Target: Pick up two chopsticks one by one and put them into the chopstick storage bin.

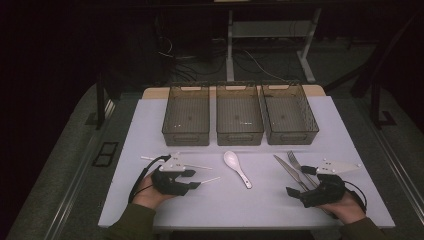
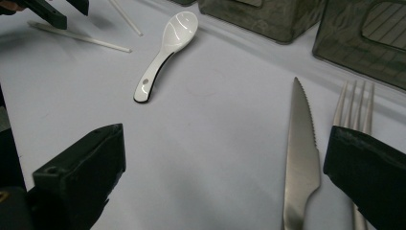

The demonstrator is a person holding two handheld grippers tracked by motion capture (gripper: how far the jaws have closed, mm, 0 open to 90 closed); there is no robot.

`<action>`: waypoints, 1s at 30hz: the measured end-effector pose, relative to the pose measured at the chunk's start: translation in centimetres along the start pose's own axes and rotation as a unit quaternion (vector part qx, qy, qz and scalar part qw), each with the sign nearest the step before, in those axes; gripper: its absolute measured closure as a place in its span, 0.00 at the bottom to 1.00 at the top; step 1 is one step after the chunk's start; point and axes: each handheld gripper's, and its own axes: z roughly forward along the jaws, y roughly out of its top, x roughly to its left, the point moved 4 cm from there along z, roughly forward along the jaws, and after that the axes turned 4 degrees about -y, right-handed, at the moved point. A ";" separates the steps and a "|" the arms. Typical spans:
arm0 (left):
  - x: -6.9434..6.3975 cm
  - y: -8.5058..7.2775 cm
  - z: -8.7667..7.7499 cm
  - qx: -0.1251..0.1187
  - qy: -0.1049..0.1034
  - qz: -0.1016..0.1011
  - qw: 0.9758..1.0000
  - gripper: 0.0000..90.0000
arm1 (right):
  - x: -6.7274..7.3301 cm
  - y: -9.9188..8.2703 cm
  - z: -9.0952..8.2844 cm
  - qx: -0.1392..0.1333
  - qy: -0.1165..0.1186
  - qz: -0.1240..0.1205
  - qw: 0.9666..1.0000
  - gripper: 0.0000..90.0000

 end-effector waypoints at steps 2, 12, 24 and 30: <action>0.1 -0.7 -0.7 -0.002 0.009 -0.006 1.000 0.56 | 0.1 0.0 0.4 0.002 0.002 -0.005 1.000 0.01; 0.4 -3.7 -1.7 0.016 0.019 -0.021 0.999 0.61 | 0.3 0.0 0.6 -0.001 -0.001 -0.007 1.000 0.01; 0.6 -4.1 -1.0 0.017 0.001 -0.010 1.000 0.89 | 0.3 -0.1 0.7 0.003 -0.004 -0.008 1.000 0.01; 0.6 -4.0 -0.9 0.019 -0.009 -0.004 1.000 0.92 | 0.3 -0.1 0.7 0.004 -0.003 -0.007 1.000 0.01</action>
